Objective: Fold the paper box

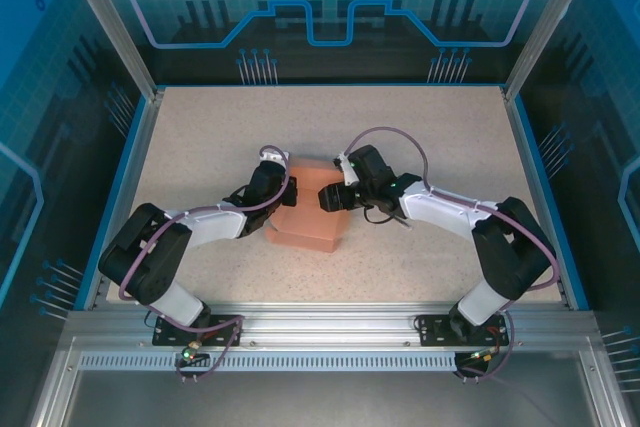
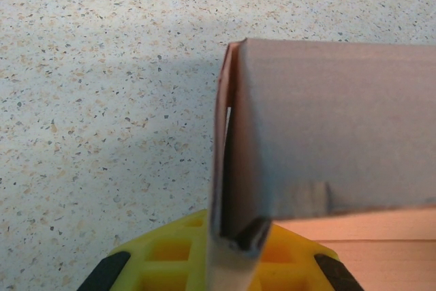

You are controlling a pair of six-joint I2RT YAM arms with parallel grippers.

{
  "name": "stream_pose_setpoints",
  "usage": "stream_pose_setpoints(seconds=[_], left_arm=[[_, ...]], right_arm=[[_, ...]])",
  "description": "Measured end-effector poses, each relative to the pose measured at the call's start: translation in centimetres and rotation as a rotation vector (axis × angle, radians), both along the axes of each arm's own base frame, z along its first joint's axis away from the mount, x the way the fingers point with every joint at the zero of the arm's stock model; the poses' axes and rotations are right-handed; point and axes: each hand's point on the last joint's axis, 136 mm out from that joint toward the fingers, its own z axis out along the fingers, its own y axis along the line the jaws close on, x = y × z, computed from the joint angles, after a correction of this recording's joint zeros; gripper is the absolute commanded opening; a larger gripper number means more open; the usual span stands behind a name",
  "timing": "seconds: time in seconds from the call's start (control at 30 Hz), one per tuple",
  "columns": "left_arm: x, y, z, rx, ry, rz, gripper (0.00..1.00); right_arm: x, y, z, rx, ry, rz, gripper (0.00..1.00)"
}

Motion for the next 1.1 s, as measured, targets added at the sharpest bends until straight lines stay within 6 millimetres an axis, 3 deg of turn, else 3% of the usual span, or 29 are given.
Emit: stream_pose_setpoints(seconds=[0.3,0.6,0.9,1.1], left_arm=[[0.0,0.0,0.0,0.0,0.0,0.0,0.01],[0.0,0.0,0.0,0.0,-0.001,0.0,0.01],[0.0,0.0,0.0,0.0,0.0,0.0,0.01],[0.0,0.0,0.0,0.0,-0.001,0.0,0.01]], right_arm=[[-0.4,-0.4,0.1,-0.028,-0.013,0.025,0.67],[-1.6,-2.3,2.3,-0.096,-0.069,0.087,0.68],[-2.7,-4.3,8.3,-0.117,-0.226,0.179,0.68],[-1.7,-8.2,12.0,-0.094,-0.314,0.106,0.68]])
